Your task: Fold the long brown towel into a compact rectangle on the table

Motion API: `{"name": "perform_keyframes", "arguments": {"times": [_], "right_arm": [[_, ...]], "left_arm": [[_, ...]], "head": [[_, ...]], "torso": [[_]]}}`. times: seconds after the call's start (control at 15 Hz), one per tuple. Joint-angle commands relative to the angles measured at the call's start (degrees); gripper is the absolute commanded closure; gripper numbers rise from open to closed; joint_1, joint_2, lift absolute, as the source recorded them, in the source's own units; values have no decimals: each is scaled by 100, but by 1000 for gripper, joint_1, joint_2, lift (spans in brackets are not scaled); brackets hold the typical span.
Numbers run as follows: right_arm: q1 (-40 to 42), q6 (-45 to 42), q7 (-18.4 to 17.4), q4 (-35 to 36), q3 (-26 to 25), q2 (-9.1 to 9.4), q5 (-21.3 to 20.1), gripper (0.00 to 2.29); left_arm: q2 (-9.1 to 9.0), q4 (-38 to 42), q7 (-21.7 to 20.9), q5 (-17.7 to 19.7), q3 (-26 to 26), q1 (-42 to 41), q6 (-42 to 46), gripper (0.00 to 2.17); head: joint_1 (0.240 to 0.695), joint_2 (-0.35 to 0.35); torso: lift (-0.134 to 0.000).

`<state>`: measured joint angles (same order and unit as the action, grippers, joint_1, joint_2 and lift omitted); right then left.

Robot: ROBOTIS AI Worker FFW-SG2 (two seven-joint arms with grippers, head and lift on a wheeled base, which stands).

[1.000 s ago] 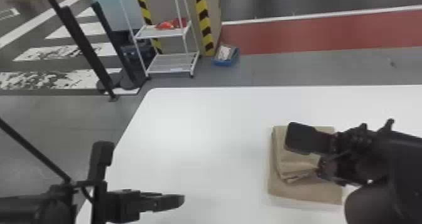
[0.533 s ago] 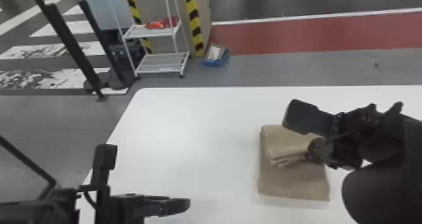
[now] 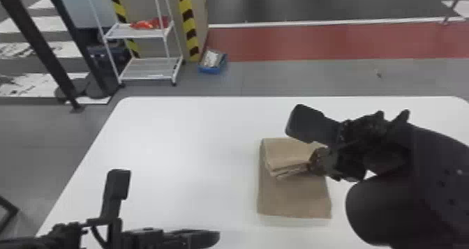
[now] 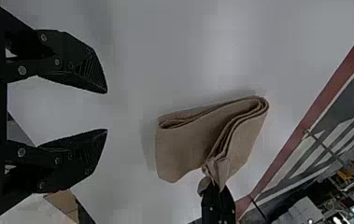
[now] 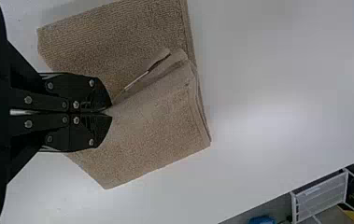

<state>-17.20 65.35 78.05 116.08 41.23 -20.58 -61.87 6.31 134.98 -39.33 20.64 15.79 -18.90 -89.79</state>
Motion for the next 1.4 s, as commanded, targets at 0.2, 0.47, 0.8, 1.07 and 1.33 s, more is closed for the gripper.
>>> {"name": "perform_keyframes", "arguments": {"times": [0.2,0.47,0.8,1.07,1.33], "right_arm": [[59,18,28,82,-45,19,0,1416],[146,36,28,179,-54,28,0,1416],[261,71,28,425,-89,11,0,1416],[340,89,28,556,-89,-7,0,1416],[507,89,28,767,-151,-95,0,1416]], "left_arm": [[-332,-42,321,766,-190,27,650,2013],[-446,-473,602,933,-700,194,1934,2013],[-394,-930,541,783,-1095,308,1898,2013],[-411,-1246,506,783,-1421,300,2250,2013],[-429,-1633,638,704,-1781,431,2918,2013]], "head": [[695,41],[695,-9],[695,-49],[695,-73],[695,-105]], "torso": [[-124],[-124],[-124],[-124],[-124]]}}
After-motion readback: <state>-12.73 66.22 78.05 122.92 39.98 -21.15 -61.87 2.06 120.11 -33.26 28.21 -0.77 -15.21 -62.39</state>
